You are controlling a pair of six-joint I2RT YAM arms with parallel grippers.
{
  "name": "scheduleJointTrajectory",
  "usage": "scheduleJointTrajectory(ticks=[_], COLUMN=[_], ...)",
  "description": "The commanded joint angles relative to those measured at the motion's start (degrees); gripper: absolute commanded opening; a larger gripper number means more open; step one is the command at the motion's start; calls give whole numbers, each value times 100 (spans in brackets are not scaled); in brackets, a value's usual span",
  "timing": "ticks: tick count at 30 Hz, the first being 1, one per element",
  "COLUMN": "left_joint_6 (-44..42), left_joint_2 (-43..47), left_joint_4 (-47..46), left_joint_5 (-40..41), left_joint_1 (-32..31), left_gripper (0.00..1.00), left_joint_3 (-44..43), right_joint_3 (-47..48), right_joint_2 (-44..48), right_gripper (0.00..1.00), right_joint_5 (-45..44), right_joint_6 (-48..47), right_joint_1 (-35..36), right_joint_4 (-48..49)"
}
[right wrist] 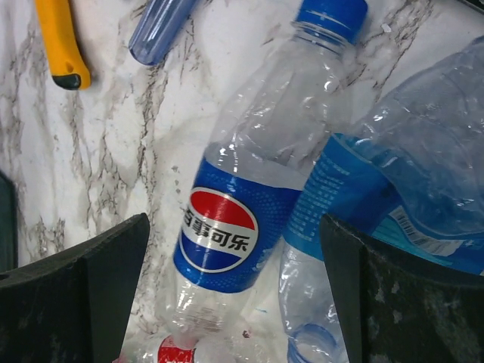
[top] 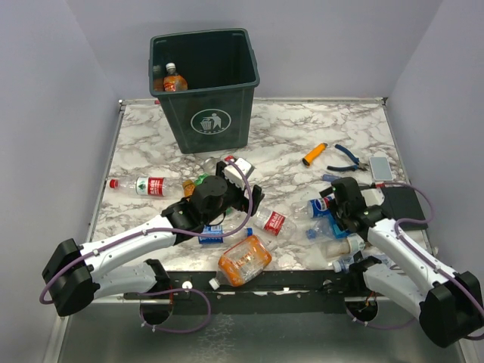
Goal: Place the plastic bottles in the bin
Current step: Pick up the plastic bottle at the center of the board.
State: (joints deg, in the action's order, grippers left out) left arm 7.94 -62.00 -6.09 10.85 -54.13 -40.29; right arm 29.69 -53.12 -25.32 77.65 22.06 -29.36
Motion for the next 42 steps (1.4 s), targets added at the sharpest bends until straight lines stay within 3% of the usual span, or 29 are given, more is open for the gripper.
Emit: scheduleJointTrajectory(ticks=[1,10,16,23,34,38,42], left_joint_6=[47,77,80,71,32,16,-4], left_joint_2=[69,39,43,8,-3,-23,-28], left_joint_4=[-83,-78,-64,-54,-35,-28,-8], left_joint_5=[141,115,140,157,255,266,307], left_joint_1=[-23,-19,-32,-47,-102,-116,-118], left_gripper=[99,99,99,99,99,99,99], left_joint_3=[110,103,116,98,126,118,108], right_joint_3=[-204,-559,-317,-44,-44,-6,2], right_joint_2=[-111,-555,-866,-495,-1677,-2033,-2222], right_gripper=[97,97,95,98,98,91,78], right_joint_5=[83,160,191,23,520,648,749], right_joint_6=[-6,47,-173,-412,-304,-439,-578], right_joint_1=[-36,-53,-92,-117,-410,-455,-460], right_joint_4=[300,763,958,839,1650,2088,2308])
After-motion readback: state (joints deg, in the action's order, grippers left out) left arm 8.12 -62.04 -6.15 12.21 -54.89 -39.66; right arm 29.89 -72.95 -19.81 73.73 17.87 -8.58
